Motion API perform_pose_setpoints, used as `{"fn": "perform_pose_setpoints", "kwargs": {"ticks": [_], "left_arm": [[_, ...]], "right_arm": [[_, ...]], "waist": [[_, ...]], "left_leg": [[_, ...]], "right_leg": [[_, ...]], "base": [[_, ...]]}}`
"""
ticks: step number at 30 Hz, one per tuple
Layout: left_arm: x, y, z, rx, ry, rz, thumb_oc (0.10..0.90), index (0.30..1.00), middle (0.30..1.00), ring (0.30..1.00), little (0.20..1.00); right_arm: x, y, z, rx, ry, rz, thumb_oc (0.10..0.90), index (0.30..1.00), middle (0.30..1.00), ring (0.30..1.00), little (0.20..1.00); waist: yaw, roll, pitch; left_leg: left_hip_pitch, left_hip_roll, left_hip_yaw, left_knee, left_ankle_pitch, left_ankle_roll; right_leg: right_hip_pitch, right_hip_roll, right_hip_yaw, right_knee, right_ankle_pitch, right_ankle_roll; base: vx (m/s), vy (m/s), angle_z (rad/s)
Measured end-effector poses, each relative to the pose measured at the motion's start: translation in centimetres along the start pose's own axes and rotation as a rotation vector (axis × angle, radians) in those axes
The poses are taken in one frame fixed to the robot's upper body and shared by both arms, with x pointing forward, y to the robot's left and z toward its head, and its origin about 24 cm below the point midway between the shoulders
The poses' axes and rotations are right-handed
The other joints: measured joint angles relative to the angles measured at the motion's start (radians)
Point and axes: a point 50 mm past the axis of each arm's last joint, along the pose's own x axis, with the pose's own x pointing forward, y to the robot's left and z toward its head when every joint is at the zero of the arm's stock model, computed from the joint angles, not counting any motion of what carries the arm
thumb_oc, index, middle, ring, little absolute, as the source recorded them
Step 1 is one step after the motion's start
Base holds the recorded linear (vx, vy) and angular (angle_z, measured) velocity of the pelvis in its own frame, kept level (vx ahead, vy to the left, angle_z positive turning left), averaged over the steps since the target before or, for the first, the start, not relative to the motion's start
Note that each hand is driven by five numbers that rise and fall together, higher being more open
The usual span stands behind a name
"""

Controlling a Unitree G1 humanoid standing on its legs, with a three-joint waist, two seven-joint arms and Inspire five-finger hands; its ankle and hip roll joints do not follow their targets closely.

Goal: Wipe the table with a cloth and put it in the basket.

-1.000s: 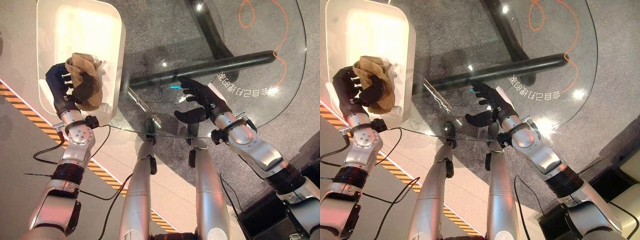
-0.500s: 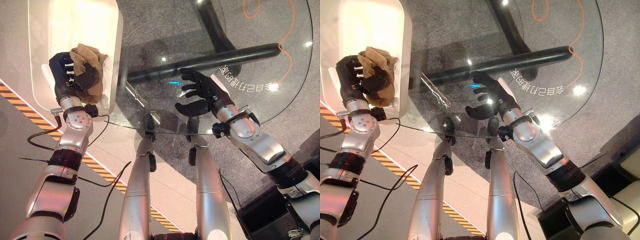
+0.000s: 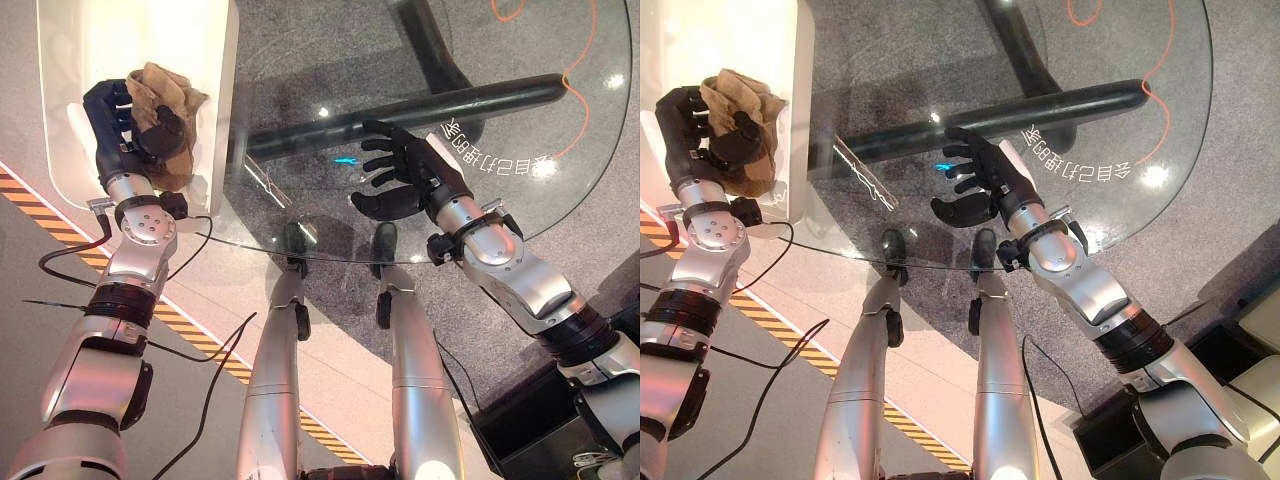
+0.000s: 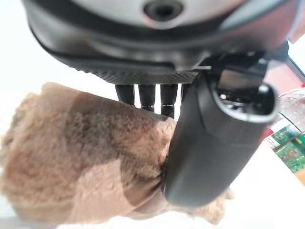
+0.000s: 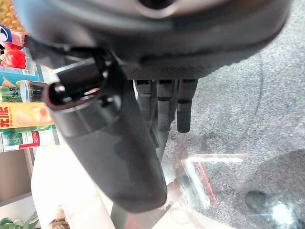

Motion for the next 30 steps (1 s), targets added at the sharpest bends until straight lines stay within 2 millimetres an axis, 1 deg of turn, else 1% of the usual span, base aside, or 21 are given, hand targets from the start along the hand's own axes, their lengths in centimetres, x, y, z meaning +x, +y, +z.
{"fn": "perform_pose_setpoints", "kwargs": {"ticks": [6,16,22,25,30], "left_arm": [[0.2,0.4,-0.1,0.014,0.003,0.009,0.800,0.900,0.900,0.900,0.900],[0.3,0.4,-0.4,0.035,0.030,-0.003,0.800,0.900,0.900,0.900,0.900],[0.2,0.6,-1.3,0.066,0.074,-0.017,0.800,0.900,0.900,0.900,0.900],[-0.2,0.9,-2.2,0.086,0.106,-0.019,0.800,0.900,0.900,0.900,0.900],[-1.3,2.3,-4.2,0.084,0.160,0.011,0.800,0.900,0.900,0.900,0.900]], "right_arm": [[0.0,0.4,-0.1,0.014,0.001,0.008,0.800,0.900,0.900,0.900,0.900],[-0.1,0.9,-0.6,0.029,0.019,0.018,0.800,0.900,0.900,0.900,0.900],[-0.7,1.4,-1.8,0.042,0.054,0.030,0.800,0.900,0.900,0.900,0.900],[-1.1,1.6,-2.6,0.047,0.084,0.036,0.800,0.900,0.900,0.900,0.900],[-2.3,2.0,-3.9,0.050,0.135,0.038,0.800,0.900,0.900,0.900,0.900]], "waist": [[-0.012,-0.003,-0.001],[-0.015,-0.003,-0.001],[-0.025,-0.004,-0.001],[-0.032,-0.004,-0.001],[-0.032,-0.004,-0.001]], "left_leg": [[0.000,-0.001,-0.003,0.003,0.002,0.003],[0.009,0.004,-0.008,0.012,0.003,0.004],[0.041,0.004,-0.009,0.009,0.003,0.004],[0.072,0.004,-0.009,-0.005,0.004,0.004],[0.137,0.009,-0.009,-0.037,0.009,-0.004]], "right_leg": [[0.003,-0.002,-0.005,0.000,0.004,-0.005],[0.017,0.001,-0.011,0.000,0.007,-0.009],[0.051,0.001,-0.013,-0.004,0.007,-0.009],[0.077,0.002,-0.013,-0.009,0.007,-0.009],[0.133,0.005,-0.016,-0.026,0.005,-0.010]], "base": [[0.00,-0.017,0.01],[-0.01,-0.046,0.00],[-0.02,-0.055,0.00],[-0.04,-0.074,-0.01],[-0.05,-0.098,-0.01]]}}
